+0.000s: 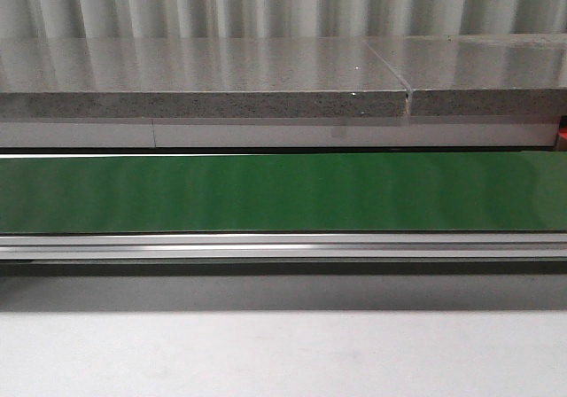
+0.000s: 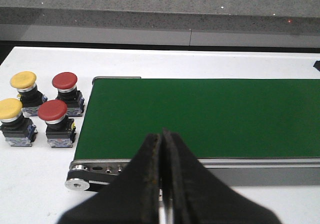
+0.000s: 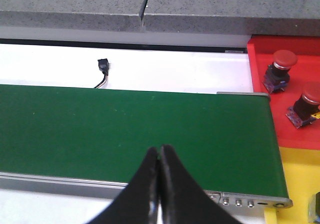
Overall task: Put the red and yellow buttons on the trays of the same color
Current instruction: 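Raise the right gripper back above the belt, then move the left gripper down toward the next red button beside the belt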
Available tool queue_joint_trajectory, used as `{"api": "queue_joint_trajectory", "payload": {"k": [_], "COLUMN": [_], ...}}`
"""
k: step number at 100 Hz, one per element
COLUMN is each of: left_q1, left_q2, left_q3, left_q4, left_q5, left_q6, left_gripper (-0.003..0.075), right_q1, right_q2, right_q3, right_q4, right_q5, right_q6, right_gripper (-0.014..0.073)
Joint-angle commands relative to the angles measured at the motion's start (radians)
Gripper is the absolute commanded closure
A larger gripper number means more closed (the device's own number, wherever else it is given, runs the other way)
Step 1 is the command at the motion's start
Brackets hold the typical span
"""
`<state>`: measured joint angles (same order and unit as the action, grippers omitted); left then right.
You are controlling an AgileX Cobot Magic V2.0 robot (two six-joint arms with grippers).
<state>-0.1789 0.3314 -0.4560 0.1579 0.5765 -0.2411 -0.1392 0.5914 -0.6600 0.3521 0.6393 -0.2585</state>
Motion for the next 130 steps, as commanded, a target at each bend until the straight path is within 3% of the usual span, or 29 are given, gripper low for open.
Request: {"api": "queue_joint_trajectory", "payload": {"k": [1, 53, 64, 79, 89, 119, 130], "left_q1": [-0.008, -0.008, -0.008, -0.008, -0.008, -0.008, 0.006], "left_q2": [0.009, 0.009, 0.009, 0.009, 0.009, 0.011, 0.047], "left_q3": [-0.025, -0.021, -0.021, -0.021, -0.021, -0.024, -0.061], "left_q4": [0.002, 0.002, 0.002, 0.002, 0.001, 0.002, 0.07], "left_q5": [-0.07, -0.072, -0.072, -0.072, -0.076, -0.101, -0.089], "left_q6": [-0.001, -0.001, -0.001, -0.001, -0.003, -0.023, -0.142], "left_gripper": [0.074, 0.0727, 0.061, 0.0276, 0.0127, 0.0112, 0.0112], "right_q1": [0.002, 0.002, 0.002, 0.002, 0.002, 0.002, 0.002], "right_q2": [-0.003, -0.003, -0.003, -0.003, -0.003, -0.003, -0.003], "right_q3": [-0.026, -0.026, -0.026, -0.026, -0.026, -0.026, -0.026], "right_q4": [0.008, 0.008, 0.008, 0.008, 0.008, 0.008, 0.008], "right_q5": [-0.057, -0.057, -0.057, -0.057, -0.057, -0.057, -0.057], "right_q6": [-0.008, -0.008, -0.008, -0.008, -0.008, -0.008, -0.008], "right_gripper": [0.0713, 0.0713, 0.0713, 0.0713, 0.0713, 0.0713, 0.0713]}}
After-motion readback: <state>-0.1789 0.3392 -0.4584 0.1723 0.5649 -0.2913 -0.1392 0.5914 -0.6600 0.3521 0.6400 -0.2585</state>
